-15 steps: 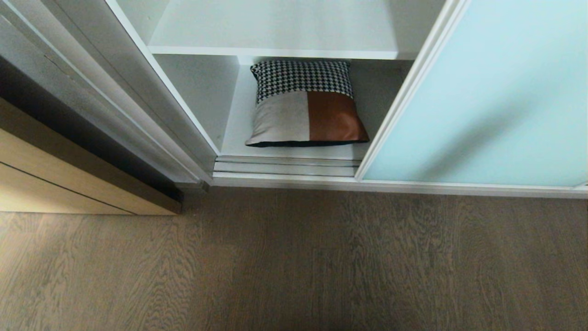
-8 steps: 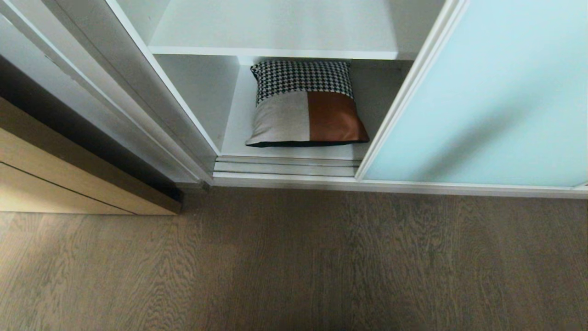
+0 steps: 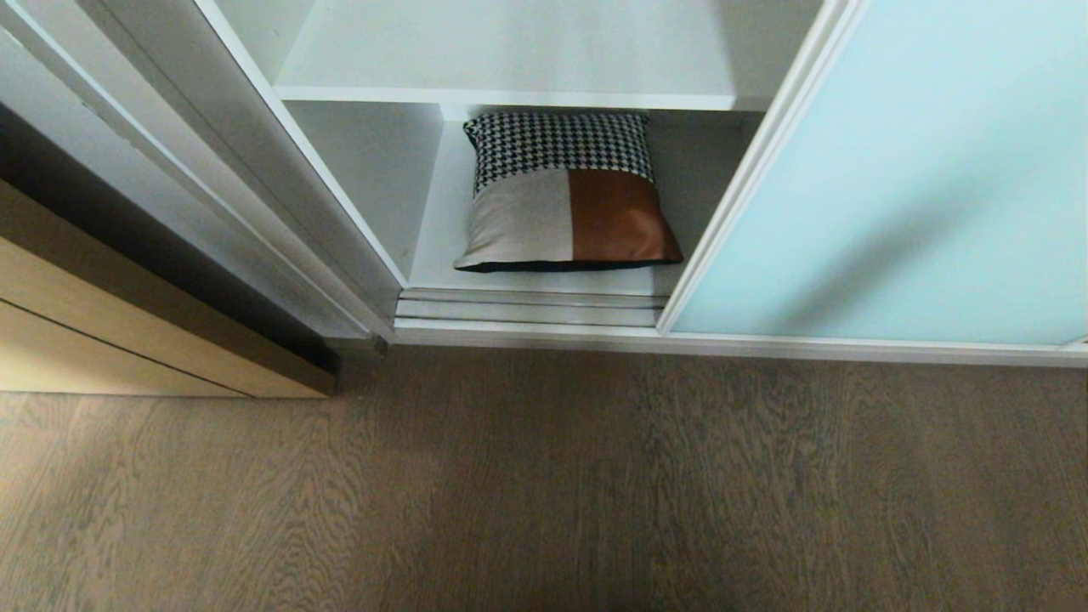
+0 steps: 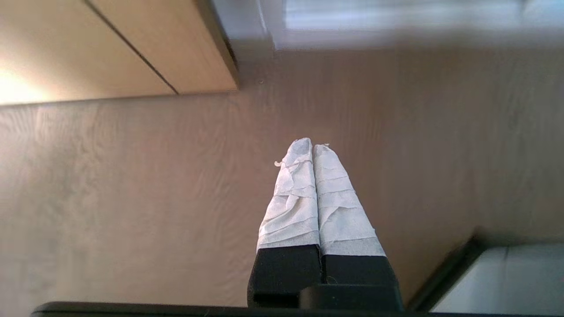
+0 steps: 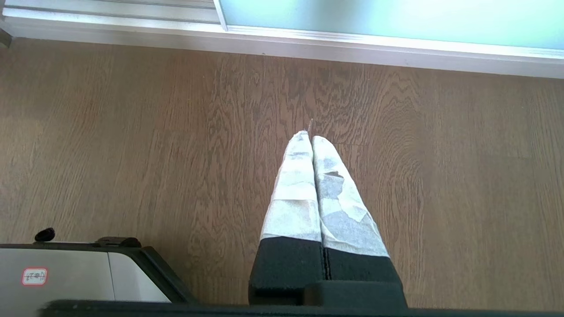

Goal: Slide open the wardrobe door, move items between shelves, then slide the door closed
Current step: Open the door

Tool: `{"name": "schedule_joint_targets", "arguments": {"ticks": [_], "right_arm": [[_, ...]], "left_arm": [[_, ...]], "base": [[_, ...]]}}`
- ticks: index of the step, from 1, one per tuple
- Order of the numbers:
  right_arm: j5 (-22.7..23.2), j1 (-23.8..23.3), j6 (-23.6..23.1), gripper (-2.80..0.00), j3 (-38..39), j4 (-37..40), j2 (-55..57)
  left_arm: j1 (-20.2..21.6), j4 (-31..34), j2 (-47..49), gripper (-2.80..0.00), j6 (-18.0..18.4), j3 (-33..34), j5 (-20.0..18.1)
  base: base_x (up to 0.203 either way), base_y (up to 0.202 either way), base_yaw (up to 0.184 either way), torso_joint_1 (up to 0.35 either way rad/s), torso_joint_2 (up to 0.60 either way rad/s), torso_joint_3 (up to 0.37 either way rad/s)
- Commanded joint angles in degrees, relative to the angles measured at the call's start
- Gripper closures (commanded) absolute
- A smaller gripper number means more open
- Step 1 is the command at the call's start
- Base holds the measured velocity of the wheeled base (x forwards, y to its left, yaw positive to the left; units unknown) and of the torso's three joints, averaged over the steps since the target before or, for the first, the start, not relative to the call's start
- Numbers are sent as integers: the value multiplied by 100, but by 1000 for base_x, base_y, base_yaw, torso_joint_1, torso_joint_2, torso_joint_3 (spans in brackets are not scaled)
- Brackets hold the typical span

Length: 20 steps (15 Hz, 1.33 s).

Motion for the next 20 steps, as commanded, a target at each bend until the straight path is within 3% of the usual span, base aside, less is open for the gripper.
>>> {"name": "schedule_joint_targets", "arguments": {"ticks": [1,11,16,17,20], "right_arm": [[-1,-1,0,0,0,-3,7],[-1,-1,0,0,0,-3,7],[86,7,-235,0,-21,-59,7],[219,7,-108,0,-238,-225,9],[1146,5,596,0,-1975,-26,166]], "left_arm": [[1,194,17,0,64,-28,-30],[9,-25,25,0,39,32,-22],[7,-25,23,0,39,37,-22],[3,-25,25,0,39,32,-22],[6,-25,19,0,39,34,-22]], "base": [[0,0,0,0,0,0],[0,0,0,0,0,0],[0,0,0,0,0,0],[0,0,0,0,0,0],[0,0,0,0,0,0]]}}
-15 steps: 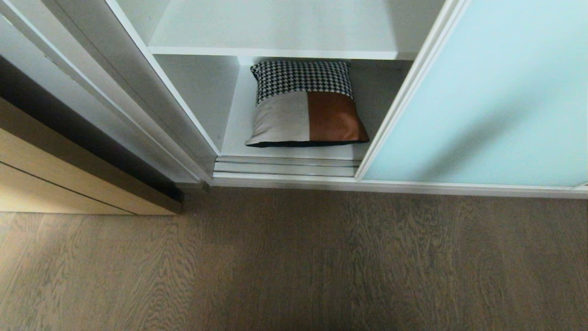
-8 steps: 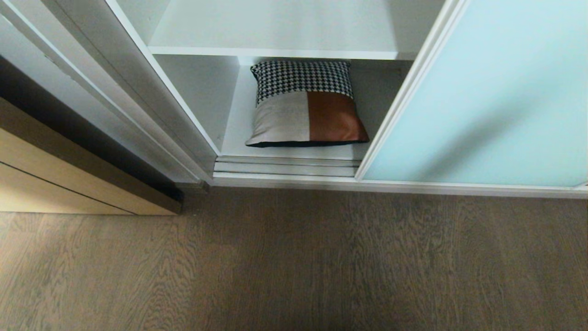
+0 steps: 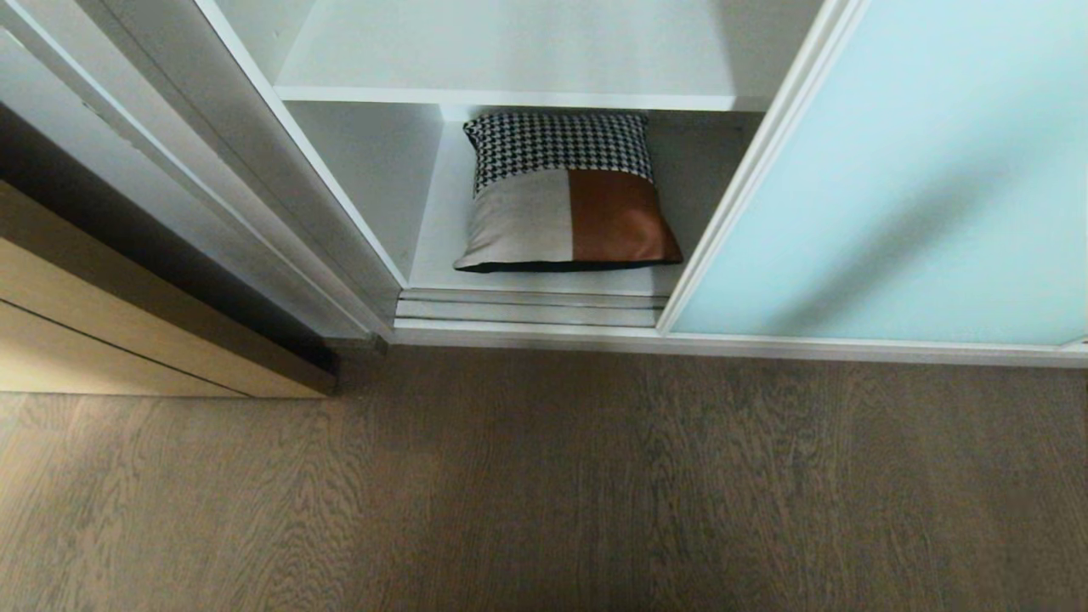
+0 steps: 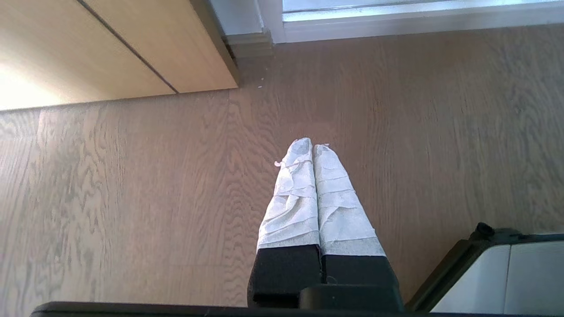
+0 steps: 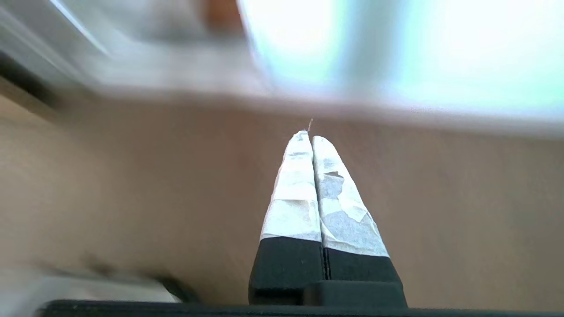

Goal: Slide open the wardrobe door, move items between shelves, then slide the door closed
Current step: Open the door

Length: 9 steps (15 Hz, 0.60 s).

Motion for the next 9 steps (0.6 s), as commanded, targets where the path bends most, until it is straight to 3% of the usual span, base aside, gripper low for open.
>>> {"name": "schedule_joint_targets", "arguments": {"ticks": [1,4,6,9], "right_arm": [[845,-5,398,0,-1456,346,241],[2143,-59,1572,0,-2872,541,1365],[2556,-88,2219,0,-3267,105,2278],[2913,-95,2714,0,-3458,-1246,3727]], "left_arm": [[-3,2,12,0,5,-4,0],[-2,2,20,0,5,-2,0],[-4,2,20,0,5,5,0],[-4,2,18,0,5,-4,0]], "base": [[0,0,0,0,0,0],[0,0,0,0,0,0],[0,0,0,0,0,0],[0,0,0,0,0,0]]}}
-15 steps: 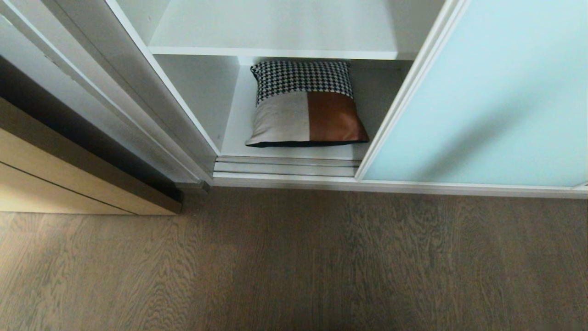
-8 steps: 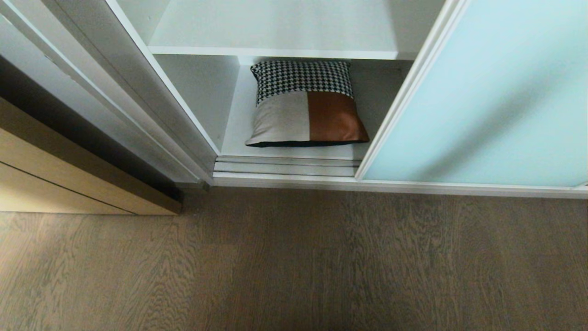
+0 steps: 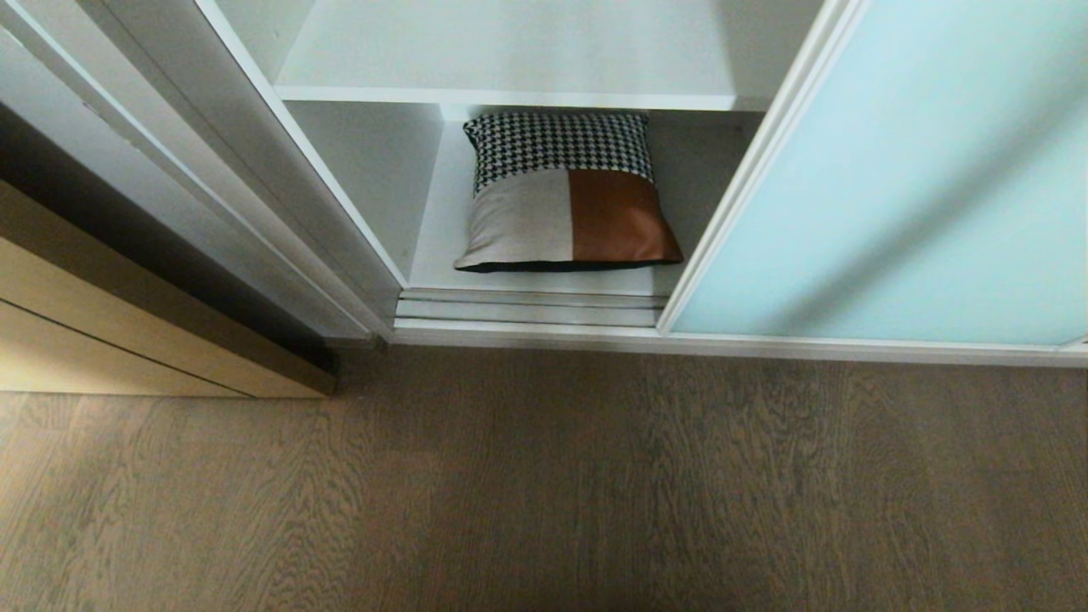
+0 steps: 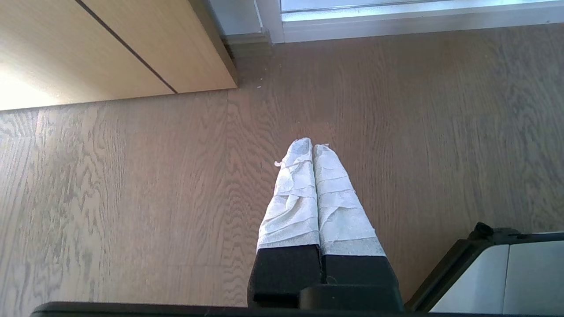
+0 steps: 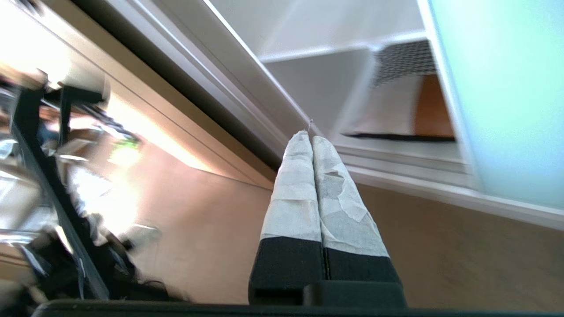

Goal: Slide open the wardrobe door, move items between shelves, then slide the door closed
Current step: Open the door

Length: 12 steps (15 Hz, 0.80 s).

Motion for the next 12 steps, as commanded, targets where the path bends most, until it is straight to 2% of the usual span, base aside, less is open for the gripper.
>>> {"name": "schedule_joint_targets", "arguments": {"ticks": [1,3,5,7,10,12], "right_arm": [[142,15,265,0,-186,-1076,1624],[209,138,608,0,-429,-1984,2428],[228,390,951,0,-879,-2524,3079],[227,773,1201,0,-1208,-2708,3399],[152,1282,1250,0,-1463,-2737,3805],[-259,1632,1231,0,-1767,-2735,4251]], "left_arm": [[3,0,18,0,4,4,0],[-4,0,19,0,4,4,0],[2,0,16,0,4,-1,0],[-4,0,19,0,4,-4,0],[-4,0,19,0,4,-4,0],[-3,0,10,0,4,-3,0]], "base": [[0,0,0,0,0,0],[0,0,0,0,0,0],[0,0,0,0,0,0],[0,0,0,0,0,0],[0,0,0,0,0,0],[0,0,0,0,0,0]]}}
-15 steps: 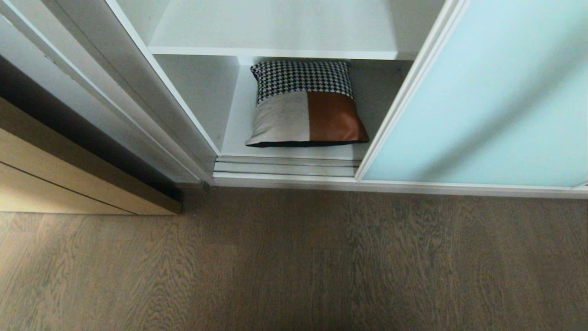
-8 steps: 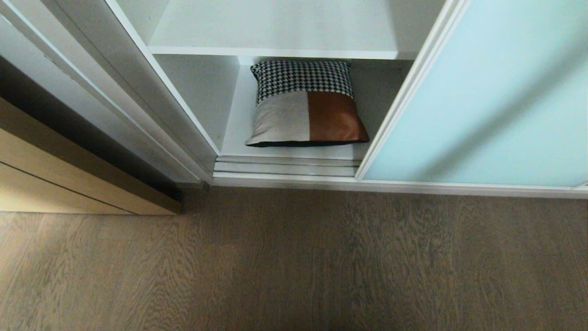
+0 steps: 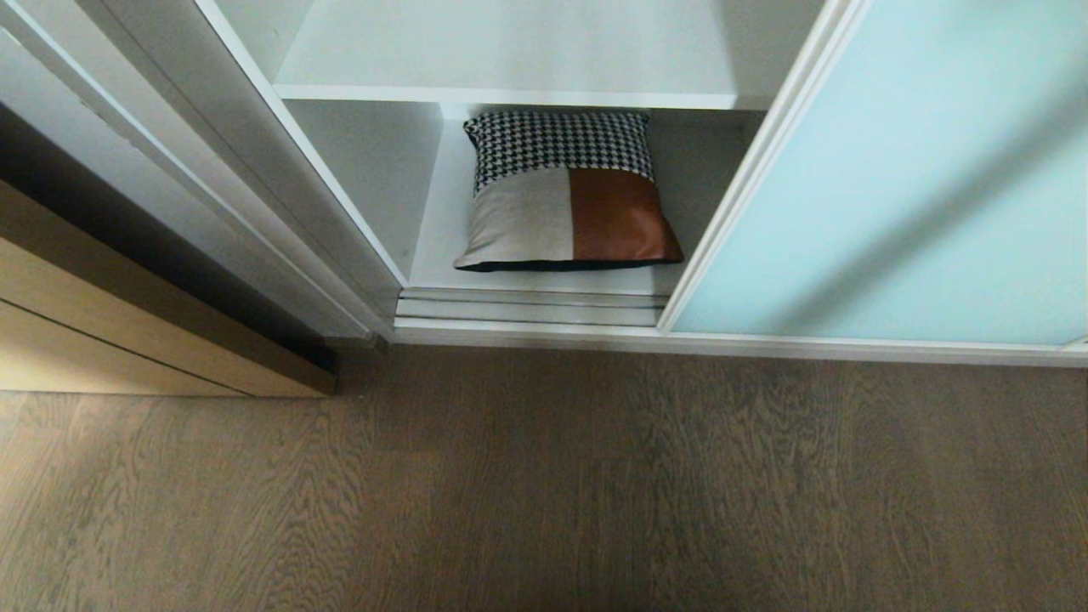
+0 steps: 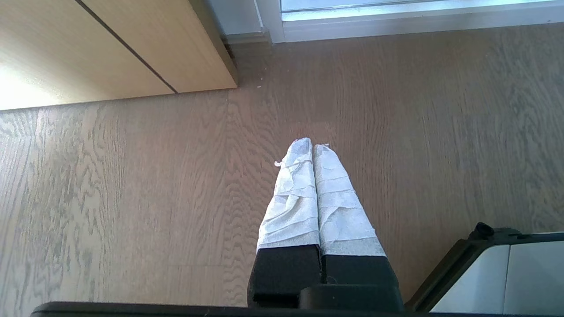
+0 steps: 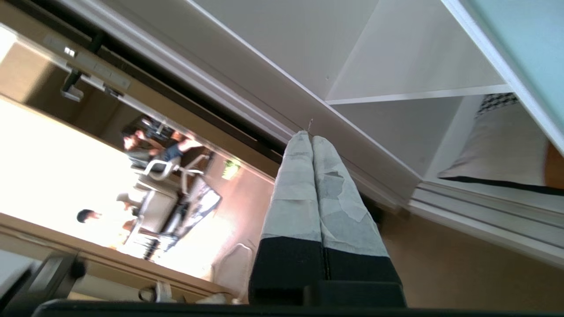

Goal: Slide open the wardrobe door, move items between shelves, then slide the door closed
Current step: Open the door

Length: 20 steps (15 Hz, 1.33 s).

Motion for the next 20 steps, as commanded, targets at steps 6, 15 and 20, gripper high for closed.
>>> {"name": "schedule_joint_targets", "arguments": {"ticks": [6,15,20], "right_arm": [[-1409,1275,-362,0,-593,-18,1297],[-4028,2256,-1305,0,-1487,-193,2772],[-4209,1978,-1524,0,-1610,-874,3230]], "left_arm": [[4,0,13,0,5,-4,0],[-4,0,14,0,5,0,0],[-3,0,14,0,5,3,0]], "base": [[0,0,0,0,0,0],[0,0,0,0,0,0],[0,0,0,0,0,0]]}}
